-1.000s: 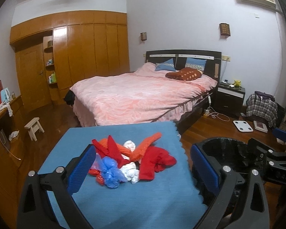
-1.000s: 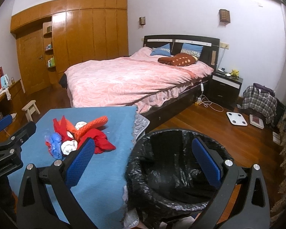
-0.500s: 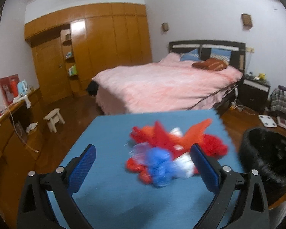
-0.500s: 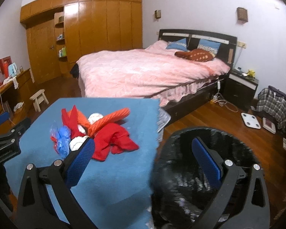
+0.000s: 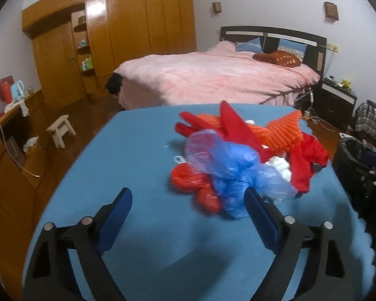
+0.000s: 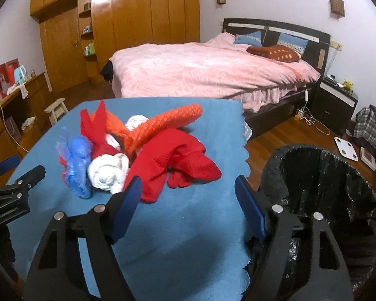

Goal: Collect trash
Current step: 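Grasp the blue plastic bag with the left gripper while the right gripper approaches the pile, then grasp the white cloth with the right gripper while the left gripper holds the blue bag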

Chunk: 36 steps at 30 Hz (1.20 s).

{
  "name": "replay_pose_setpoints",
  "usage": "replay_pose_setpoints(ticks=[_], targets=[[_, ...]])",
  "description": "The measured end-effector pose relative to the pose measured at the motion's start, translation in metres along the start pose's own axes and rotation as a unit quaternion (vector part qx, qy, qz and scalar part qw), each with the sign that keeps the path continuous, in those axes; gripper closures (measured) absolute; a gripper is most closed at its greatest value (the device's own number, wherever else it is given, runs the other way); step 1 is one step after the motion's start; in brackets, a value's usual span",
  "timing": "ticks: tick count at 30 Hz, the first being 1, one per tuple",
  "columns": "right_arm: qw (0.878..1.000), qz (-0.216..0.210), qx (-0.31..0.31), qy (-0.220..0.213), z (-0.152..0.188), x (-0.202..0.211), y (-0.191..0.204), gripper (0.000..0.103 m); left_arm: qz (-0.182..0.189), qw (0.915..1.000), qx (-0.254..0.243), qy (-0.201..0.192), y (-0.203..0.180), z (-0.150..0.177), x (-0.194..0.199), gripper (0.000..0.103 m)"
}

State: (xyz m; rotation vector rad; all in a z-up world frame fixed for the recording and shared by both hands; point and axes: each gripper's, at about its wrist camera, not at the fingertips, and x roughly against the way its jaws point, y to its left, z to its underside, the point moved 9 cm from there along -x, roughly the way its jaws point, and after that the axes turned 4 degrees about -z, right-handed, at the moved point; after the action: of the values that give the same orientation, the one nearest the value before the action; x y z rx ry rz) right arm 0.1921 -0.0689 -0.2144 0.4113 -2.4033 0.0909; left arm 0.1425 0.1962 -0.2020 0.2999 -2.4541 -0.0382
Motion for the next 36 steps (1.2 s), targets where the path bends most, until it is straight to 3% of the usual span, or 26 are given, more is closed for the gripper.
replay_pose_setpoints(ticks=[7,14,19,21,28,36], targets=[[1.0,0.02,0.004,-0.001,-0.002,-0.014,-0.017,0.03,0.033,0.9995,0.001,-0.004,-0.033,-0.007,-0.023,0.014],[1.0,0.025,-0.001,0.001,-0.002,-0.021,-0.026,0.03,0.035,0.9993,-0.015,0.002,-0.051,-0.013,-0.044,0.012],[1.0,0.024,0.001,0.008,0.002,-0.027,-0.025,0.03,0.078,0.9968,-0.01,0.008,-0.06,-0.008,-0.052,0.055],[1.0,0.022,0.001,0.01,0.003,-0.028,-0.024,0.03,0.073,0.9972,-0.018,0.005,-0.061,-0.007,-0.051,0.064],[1.0,0.009,0.013,0.008,0.002,-0.025,-0.009,0.03,0.079,0.9968,-0.005,-0.005,-0.053,-0.009,-0.033,0.074],[1.0,-0.018,0.012,-0.002,-0.004,-0.023,0.015,0.03,0.077,0.9964,0.027,-0.025,-0.02,-0.018,0.001,0.075]])
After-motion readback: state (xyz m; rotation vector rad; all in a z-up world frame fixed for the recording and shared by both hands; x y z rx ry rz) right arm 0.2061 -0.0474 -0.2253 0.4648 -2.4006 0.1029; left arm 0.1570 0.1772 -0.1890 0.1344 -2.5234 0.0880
